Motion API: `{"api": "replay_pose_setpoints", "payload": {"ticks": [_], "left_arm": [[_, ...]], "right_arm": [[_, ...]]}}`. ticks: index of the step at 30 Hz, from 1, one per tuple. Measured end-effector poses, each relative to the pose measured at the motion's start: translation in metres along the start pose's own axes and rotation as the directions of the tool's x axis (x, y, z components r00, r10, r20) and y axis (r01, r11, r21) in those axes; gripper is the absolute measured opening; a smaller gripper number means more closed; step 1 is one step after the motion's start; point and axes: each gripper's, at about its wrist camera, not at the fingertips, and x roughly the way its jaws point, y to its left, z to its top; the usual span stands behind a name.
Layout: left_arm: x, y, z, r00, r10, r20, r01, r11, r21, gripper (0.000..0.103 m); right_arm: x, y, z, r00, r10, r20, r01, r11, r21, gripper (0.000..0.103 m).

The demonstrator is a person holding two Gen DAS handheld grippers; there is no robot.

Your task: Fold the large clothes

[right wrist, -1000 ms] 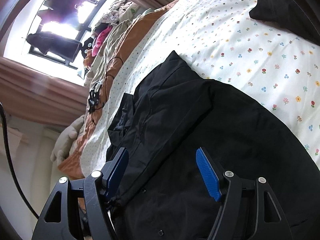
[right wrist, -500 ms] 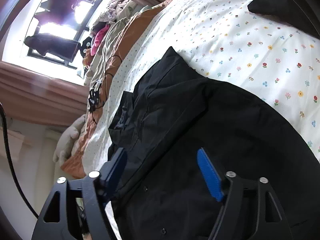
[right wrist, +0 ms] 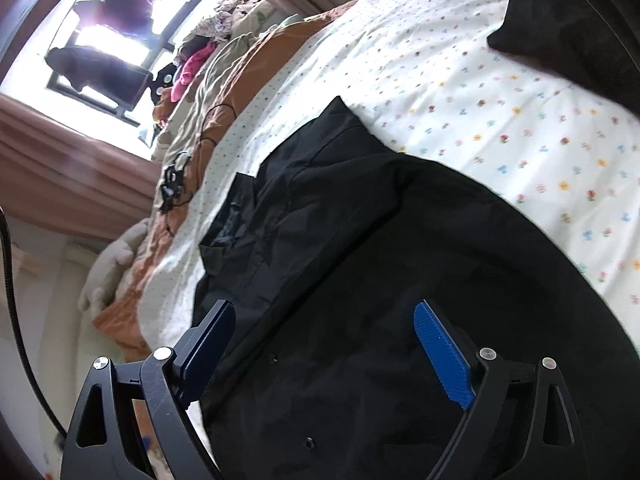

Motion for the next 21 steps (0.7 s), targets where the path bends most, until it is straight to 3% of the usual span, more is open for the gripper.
{"api": "replay_pose_setpoints", "payload": {"ticks": [7,13,16,21], "left_arm": [[-0.088,0.022,-0.012,0.989,0.042,0.139,-0.043,0.999,0.009,0.101],[-0.150,0.037,-0.035,0.980,0.069,0.186,-0.083,0.994,0.066,0.103],[-0.172,0.043,-0.046,0.981,0.053,0.188,-0.066,0.996,0.065,0.103],[-0.204,0.042,-0.065,0.977,0.038,0.208,-0.059,0.994,0.094,0.103]], "right_arm": [[-0.045,0.002,-0.030,0.996,-0.066,0.054,0.072,0.991,-0.116,0.091],[-0.096,0.003,-0.067,0.989,-0.093,0.119,0.119,0.963,-0.242,0.091],[-0.124,0.003,-0.083,0.985,-0.102,0.141,0.139,0.948,-0.287,0.091],[-0.163,-0.008,-0.095,0.975,-0.122,0.184,0.169,0.948,-0.269,0.091]]}}
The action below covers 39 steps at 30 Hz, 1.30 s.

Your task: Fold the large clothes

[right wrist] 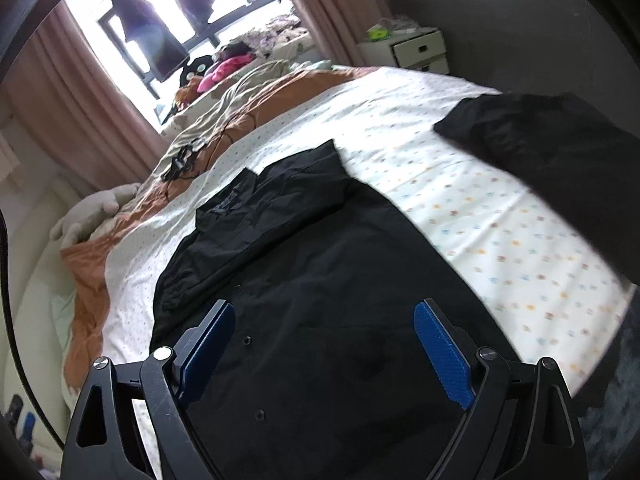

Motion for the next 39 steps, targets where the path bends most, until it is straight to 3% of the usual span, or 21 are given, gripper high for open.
{"api": "replay_pose_setpoints", "payload": {"ticks": [4,10,24,34,39], "left_arm": [[-0.029,-0.005,-0.014,0.999,0.031,0.012,-0.032,0.998,0.048,0.103],[-0.054,0.009,-0.042,0.999,-0.032,-0.009,0.032,0.999,0.000,0.103],[-0.103,0.034,-0.104,0.999,-0.030,-0.029,0.029,0.999,-0.012,0.103],[-0.091,0.052,-0.142,0.993,-0.056,-0.101,0.053,0.998,-0.039,0.102],[-0.078,0.058,-0.156,0.987,-0.073,-0.141,0.064,0.996,-0.068,0.088]], "right_arm": [[-0.035,-0.008,-0.010,0.999,0.000,0.046,0.000,1.000,-0.001,0.092],[-0.074,-0.010,-0.028,0.995,0.022,0.093,-0.019,0.999,-0.030,0.092],[-0.114,-0.041,-0.071,0.992,0.068,0.102,-0.060,0.994,-0.087,0.093],[-0.117,-0.085,-0.090,0.998,0.025,0.059,-0.019,0.995,-0.097,0.093],[-0.111,-0.113,-0.100,0.998,0.061,0.024,-0.059,0.994,-0.093,0.088]]}}
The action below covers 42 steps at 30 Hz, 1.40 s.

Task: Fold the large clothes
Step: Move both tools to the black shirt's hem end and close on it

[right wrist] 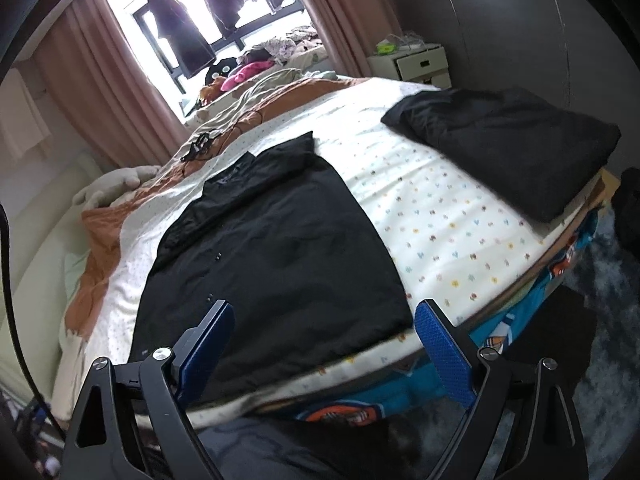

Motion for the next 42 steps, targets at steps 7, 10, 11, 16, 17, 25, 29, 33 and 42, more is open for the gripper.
{"api": "replay_pose_setpoints", "payload": {"ticks": [7,10,11,16,17,25,29,33,42], "left_arm": [[0.031,0.003,-0.010,0.996,-0.030,-0.081,0.029,0.999,-0.015,0.069],[0.052,0.005,-0.013,0.991,-0.053,-0.125,0.047,0.998,-0.049,0.057],[0.059,0.005,-0.013,0.988,-0.056,-0.141,0.049,0.997,-0.057,0.053],[0.093,0.005,-0.018,0.976,-0.076,-0.204,0.058,0.994,-0.095,0.045],[0.099,0.005,-0.020,0.974,-0.080,-0.213,0.059,0.993,-0.101,0.043],[0.142,0.008,-0.019,0.955,-0.110,-0.276,0.069,0.985,-0.156,0.034],[0.166,0.007,-0.020,0.936,-0.146,-0.321,0.088,0.978,-0.188,0.034],[0.180,0.006,-0.021,0.927,-0.169,-0.336,0.100,0.972,-0.211,0.034],[0.178,0.000,-0.030,0.895,-0.283,-0.345,0.205,0.948,-0.244,0.034]], "right_arm": [[0.017,-0.038,-0.011,0.998,0.025,-0.057,-0.022,0.998,0.056,0.071],[0.032,-0.051,-0.015,0.995,0.056,-0.087,-0.047,0.994,0.096,0.060],[0.038,-0.055,-0.015,0.993,0.069,-0.096,-0.059,0.992,0.111,0.055],[0.066,-0.067,-0.014,0.987,0.083,-0.135,-0.060,0.984,0.171,0.050],[0.071,-0.068,-0.013,0.986,0.086,-0.140,-0.061,0.983,0.174,0.048],[0.107,-0.072,-0.003,0.982,0.081,-0.169,-0.049,0.982,0.185,0.047],[0.126,-0.078,0.001,0.978,0.081,-0.190,-0.042,0.979,0.201,0.047],[0.136,-0.082,0.003,0.980,0.098,-0.173,-0.061,0.976,0.209,0.047],[0.138,-0.079,-0.003,0.957,0.217,-0.194,-0.173,0.960,0.219,0.039]]}}
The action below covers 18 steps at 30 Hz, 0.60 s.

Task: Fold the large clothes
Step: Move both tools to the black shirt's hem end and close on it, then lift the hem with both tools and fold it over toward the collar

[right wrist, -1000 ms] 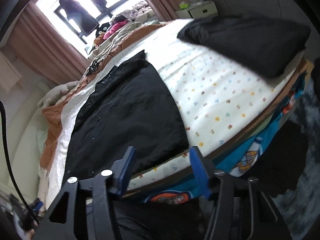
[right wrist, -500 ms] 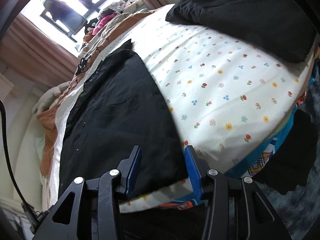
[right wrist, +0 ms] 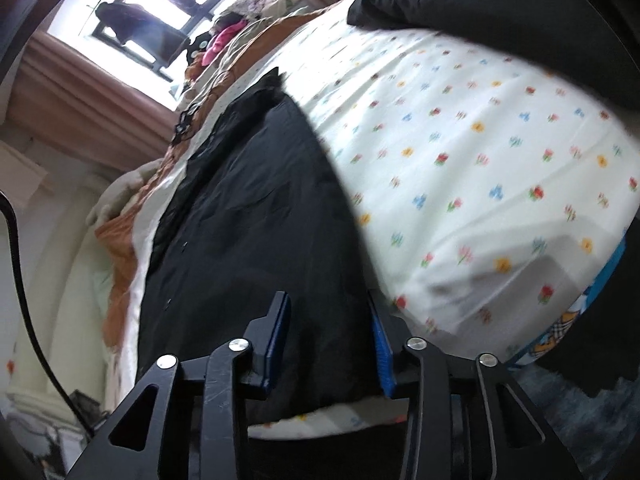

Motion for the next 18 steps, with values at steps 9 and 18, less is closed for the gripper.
{"api": "replay_pose_setpoints", "payload": {"ticks": [9,18], "left_arm": [[-0.018,-0.005,-0.008,0.996,-0.030,0.085,0.033,0.999,-0.036,0.011],[-0.090,-0.024,-0.008,0.974,-0.079,0.210,0.083,0.996,-0.012,0.010]], "right_arm": [[-0.005,-0.001,-0.004,0.995,0.093,0.034,-0.095,0.994,0.057,0.013],[-0.066,0.055,-0.004,0.973,0.189,0.134,-0.181,0.981,-0.069,0.012]]}}
